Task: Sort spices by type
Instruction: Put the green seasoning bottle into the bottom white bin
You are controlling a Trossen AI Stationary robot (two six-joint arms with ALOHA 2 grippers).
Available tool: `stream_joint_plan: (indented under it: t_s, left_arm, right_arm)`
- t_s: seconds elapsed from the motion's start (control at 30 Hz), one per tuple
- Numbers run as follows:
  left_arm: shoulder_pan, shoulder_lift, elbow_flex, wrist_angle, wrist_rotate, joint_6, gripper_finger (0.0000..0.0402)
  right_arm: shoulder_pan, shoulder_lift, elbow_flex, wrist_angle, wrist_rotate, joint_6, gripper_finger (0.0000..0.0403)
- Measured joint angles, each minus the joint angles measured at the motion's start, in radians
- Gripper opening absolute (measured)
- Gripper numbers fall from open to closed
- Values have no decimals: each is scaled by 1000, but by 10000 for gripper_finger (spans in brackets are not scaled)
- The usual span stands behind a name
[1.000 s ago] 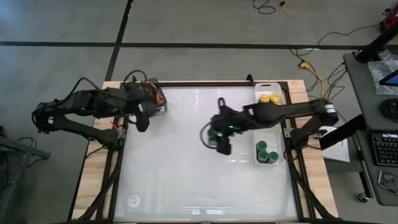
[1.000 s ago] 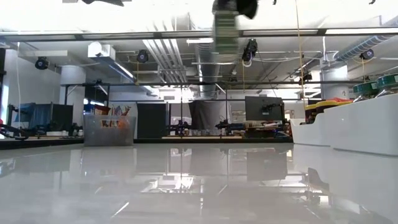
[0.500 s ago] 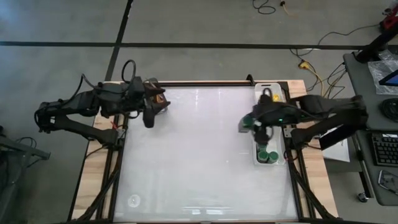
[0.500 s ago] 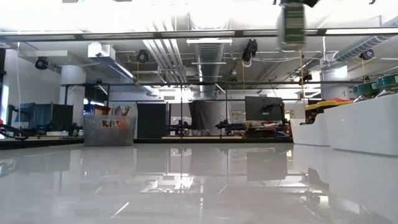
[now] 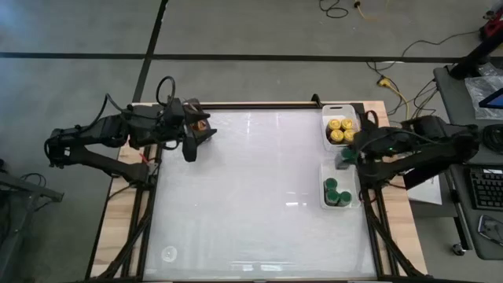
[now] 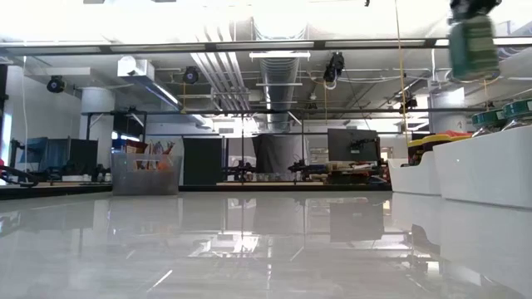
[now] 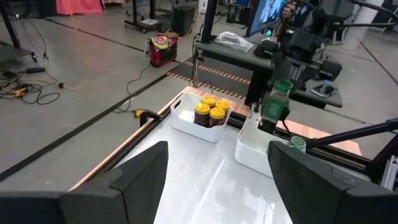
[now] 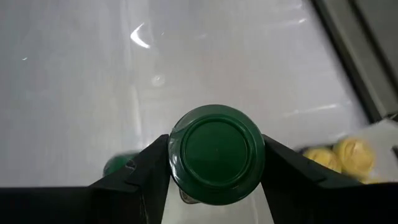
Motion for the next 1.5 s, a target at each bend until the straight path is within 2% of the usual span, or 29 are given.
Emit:
stream_joint_plan:
  t_s: [0.13, 0.37, 0.57, 1.17, 1.37, 1.5]
  left_arm:
    - [0, 14, -1, -7, 0, -9, 261]
    - [0, 25, -1, -7, 0, -1, 261]
    - [0, 14, -1, -36, 0, 3, 261]
    - [0, -21, -1, -99, 0, -16, 261]
    - [0, -28, -1, -108, 0, -16, 261]
    - [0, -44, -1, -111, 0, -16, 261]
  right_arm:
    - [0, -54, -8, -89, -18, 50, 198]
    - [0, -147, -105, -68, -47, 96, 198]
    - [1, -199, -260, 69, -96, 127, 198]
    - [6, -212, -439, 159, -90, 78, 198]
    - [74, -212, -506, 181, -94, 105, 198]
    - [137, -212, -546, 182, -59, 164, 198]
